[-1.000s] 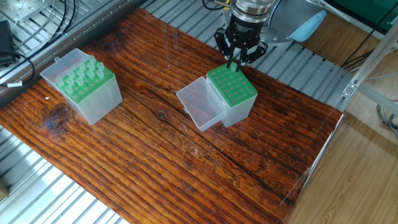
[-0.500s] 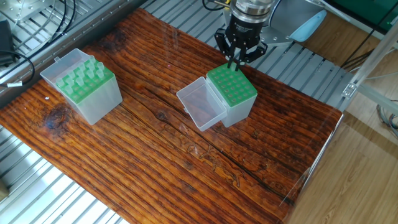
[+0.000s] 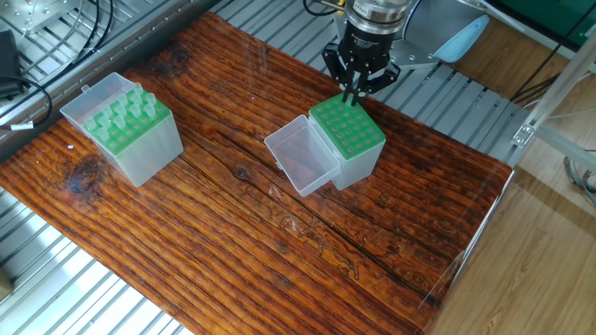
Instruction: Transfer all large pipette tips from one holder to another
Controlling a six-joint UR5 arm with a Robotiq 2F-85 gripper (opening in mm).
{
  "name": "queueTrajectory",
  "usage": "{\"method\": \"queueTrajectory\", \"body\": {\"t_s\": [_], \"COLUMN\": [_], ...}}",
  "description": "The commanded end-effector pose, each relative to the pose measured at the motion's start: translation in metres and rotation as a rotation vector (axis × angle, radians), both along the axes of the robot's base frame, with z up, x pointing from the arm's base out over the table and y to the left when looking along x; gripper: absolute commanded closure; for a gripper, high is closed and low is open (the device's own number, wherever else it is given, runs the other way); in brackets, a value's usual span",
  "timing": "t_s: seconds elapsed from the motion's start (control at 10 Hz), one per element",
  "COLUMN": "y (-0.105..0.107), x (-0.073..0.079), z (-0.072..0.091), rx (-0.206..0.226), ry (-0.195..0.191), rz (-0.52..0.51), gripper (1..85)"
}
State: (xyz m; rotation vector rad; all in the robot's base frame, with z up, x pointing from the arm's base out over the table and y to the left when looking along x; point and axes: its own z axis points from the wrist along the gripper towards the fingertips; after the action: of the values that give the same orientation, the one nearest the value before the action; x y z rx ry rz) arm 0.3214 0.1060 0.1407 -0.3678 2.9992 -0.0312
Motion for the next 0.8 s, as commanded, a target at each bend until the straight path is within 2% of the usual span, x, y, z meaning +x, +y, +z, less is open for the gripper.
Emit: {"method": "queueTrajectory", "body": {"t_s": [0.0, 0.2, 0.7], "y": [0.004, 0.008, 0.007], "x": [-0.002, -0.003, -0.002], "z": [0.005, 0.009, 0.018], "rx": [0.017, 0.033, 0.027], "ry": [0.003, 0.003, -0.005], "rz": [-0.010, -0.015, -0.016], "gripper": [74.7, 75.0, 76.0]}}
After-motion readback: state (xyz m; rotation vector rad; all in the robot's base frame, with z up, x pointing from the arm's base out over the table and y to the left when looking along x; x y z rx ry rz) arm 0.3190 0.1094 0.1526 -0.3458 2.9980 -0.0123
